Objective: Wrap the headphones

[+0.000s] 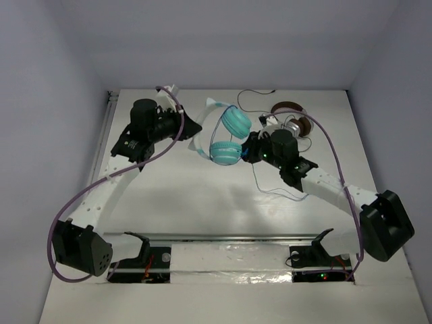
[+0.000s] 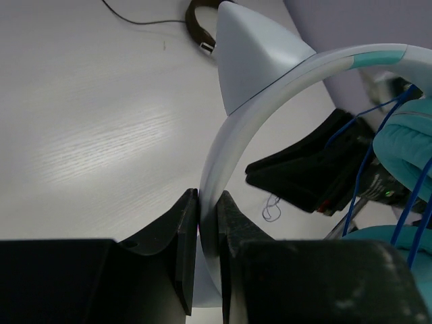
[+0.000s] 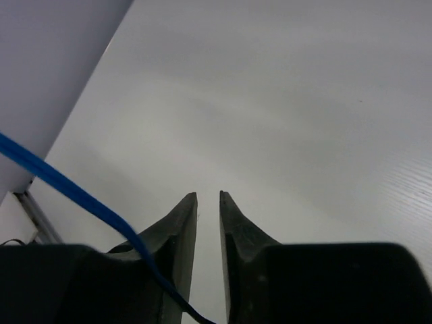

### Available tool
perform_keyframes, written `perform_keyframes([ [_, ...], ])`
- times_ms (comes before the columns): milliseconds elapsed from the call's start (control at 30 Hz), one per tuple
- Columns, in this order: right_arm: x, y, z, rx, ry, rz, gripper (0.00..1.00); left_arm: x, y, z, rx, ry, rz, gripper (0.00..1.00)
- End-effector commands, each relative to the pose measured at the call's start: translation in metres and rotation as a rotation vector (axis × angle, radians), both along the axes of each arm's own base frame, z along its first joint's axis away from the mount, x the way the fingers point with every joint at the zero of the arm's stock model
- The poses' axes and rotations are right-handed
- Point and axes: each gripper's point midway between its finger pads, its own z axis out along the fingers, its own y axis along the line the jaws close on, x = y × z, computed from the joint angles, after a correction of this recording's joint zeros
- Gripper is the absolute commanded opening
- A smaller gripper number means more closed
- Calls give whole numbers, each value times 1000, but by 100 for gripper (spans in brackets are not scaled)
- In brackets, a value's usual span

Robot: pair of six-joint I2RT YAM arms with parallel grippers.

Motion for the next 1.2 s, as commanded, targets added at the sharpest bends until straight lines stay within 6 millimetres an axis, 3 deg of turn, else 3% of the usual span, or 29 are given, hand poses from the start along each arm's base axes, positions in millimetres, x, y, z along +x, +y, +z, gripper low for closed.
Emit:
perform_keyframes([
  [0, -3, 17, 12, 103, -58, 82, 28, 0, 1, 109, -184, -220, 5, 0],
  [200, -7, 27, -27, 143, -23, 123, 34, 9, 5, 133, -229, -231, 34, 0],
  [533, -21, 21, -44, 145, 41, 130, 40, 19, 40, 189, -284, -335, 164, 0],
  [633, -29, 21, -55, 149, 77, 148, 41, 20, 42, 202, -313, -360, 177, 0],
  [767, -36, 27, -69, 172, 129, 183, 45, 20, 40, 205, -352, -350, 180, 0],
  [900, -40, 31, -63, 200, 119, 214, 45, 22, 41, 205, -351, -350, 183, 0],
  [1000, -42, 30, -62, 190, 114, 220, 52, 24, 45, 205, -342, -351, 200, 0],
  [1167, -46, 29, -70, 178, 150, 228, 57, 31, 50, 205, -347, -351, 223, 0],
])
